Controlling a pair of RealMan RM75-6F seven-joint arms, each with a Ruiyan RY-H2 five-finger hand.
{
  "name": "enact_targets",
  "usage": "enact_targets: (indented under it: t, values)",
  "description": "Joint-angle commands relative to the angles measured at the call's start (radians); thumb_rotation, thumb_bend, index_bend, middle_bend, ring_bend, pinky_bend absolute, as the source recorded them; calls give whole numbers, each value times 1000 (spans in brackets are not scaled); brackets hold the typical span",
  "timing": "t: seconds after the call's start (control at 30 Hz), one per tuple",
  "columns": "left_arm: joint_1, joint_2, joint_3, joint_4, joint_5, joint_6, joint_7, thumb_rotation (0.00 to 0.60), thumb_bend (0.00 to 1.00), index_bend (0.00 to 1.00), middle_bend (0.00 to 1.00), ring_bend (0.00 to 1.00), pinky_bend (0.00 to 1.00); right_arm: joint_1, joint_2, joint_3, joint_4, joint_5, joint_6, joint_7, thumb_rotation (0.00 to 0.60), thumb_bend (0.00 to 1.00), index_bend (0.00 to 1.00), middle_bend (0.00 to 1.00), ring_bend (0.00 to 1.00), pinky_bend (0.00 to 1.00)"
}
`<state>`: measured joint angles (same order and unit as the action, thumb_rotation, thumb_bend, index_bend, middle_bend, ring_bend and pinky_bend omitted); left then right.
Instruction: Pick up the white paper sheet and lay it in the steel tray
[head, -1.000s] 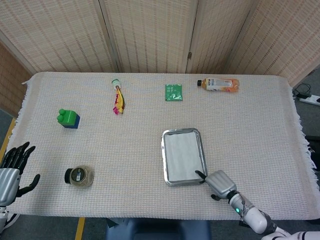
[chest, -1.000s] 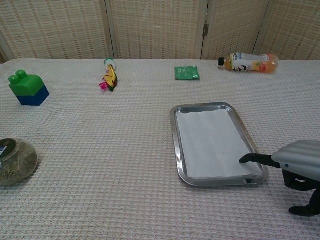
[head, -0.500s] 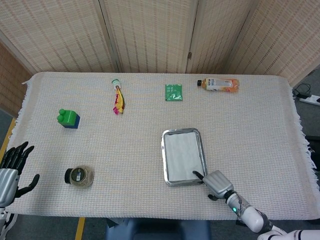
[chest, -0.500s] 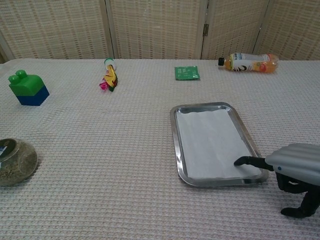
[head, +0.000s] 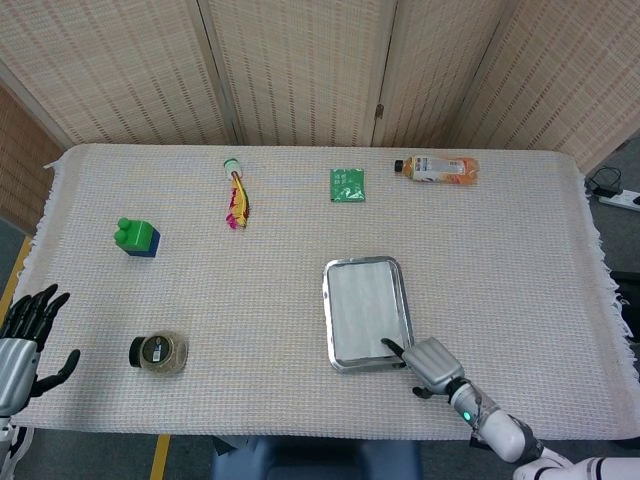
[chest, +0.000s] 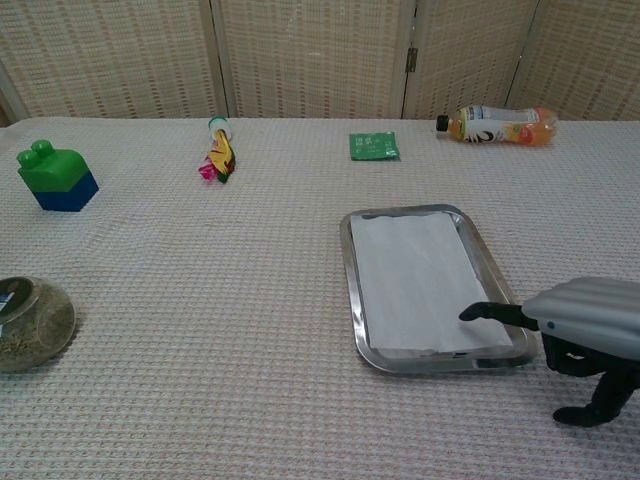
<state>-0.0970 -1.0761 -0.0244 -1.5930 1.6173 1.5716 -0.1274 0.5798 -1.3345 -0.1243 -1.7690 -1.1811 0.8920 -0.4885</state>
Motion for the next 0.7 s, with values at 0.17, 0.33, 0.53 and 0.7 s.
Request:
enact_targets:
  t: [0.17, 0.33, 0.53, 0.7]
  values:
    - [4, -1, 3, -2, 9, 8, 14, 600, 445, 0, 0, 0, 0, -112, 110, -13, -85, -213, 234, 131, 600, 311, 0, 980, 990, 1000]
    - [0, -15, 2, 9, 5, -1, 51, 600, 445, 0, 0, 0, 0, -258, 65, 28, 64, -419, 594, 268, 600, 311, 0, 373, 486, 604]
    - [-7, -51, -8, 42, 18, 12, 98, 600, 445, 0, 0, 0, 0, -371, -10, 91, 294, -498, 864, 347, 600, 310, 0, 43, 204, 353]
    - [-13, -88, -8, 87, 35, 20, 121, 600, 445, 0, 0, 0, 0, -429, -31, 116, 396, -480, 942, 450, 600, 311, 0, 32, 189, 300]
